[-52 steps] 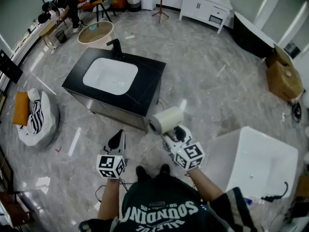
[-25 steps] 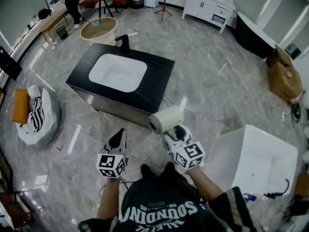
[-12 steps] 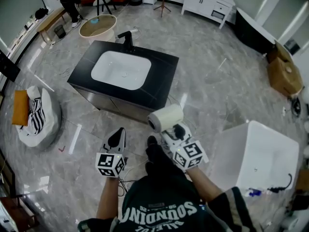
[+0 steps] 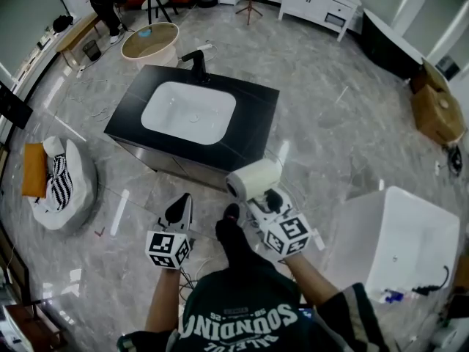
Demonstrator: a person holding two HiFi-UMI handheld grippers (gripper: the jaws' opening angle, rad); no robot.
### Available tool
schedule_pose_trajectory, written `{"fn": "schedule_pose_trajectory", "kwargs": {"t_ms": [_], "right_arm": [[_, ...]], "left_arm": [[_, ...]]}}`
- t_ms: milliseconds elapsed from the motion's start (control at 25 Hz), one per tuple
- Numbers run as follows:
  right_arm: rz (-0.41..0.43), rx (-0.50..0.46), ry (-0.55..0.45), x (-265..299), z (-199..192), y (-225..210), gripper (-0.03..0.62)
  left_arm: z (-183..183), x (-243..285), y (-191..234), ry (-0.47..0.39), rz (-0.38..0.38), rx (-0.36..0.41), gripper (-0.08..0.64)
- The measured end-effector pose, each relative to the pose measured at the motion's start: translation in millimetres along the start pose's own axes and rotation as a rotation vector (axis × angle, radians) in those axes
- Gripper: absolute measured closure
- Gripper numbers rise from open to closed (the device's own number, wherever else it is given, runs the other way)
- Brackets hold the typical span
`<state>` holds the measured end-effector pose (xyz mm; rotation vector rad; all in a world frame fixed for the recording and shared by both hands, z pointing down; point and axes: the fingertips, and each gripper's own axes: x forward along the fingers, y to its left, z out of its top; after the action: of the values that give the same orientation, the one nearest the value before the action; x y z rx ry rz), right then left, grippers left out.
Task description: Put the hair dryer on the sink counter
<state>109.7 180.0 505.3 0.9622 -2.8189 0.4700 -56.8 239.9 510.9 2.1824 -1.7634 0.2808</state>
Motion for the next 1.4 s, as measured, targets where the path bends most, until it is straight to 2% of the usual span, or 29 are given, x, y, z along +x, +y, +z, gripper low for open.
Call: {"fn": "schedule_pose_trajectory", "kwargs": {"t_ms": [280, 840, 1080, 1400], "right_arm": [[-0.031, 0.025, 0.022, 51, 6, -26, 0.364], [-0.087, 0.064, 0.027, 169, 53, -90, 0.364], [-0.12, 0.066, 0.019, 197, 67, -114, 0.364], [-0.227, 0.101, 0.003, 205, 85, -155, 0.364]], "left_arm": [[15, 53, 35, 0.027, -0.039, 0.013, 0.56], [70, 174, 105, 0.064, -0.12, 0.047, 0.558], [94, 213, 121, 0.051, -0.146, 0.053, 0.558], [120, 272, 119, 0.05, -0.233, 0.085, 0.559]]}}
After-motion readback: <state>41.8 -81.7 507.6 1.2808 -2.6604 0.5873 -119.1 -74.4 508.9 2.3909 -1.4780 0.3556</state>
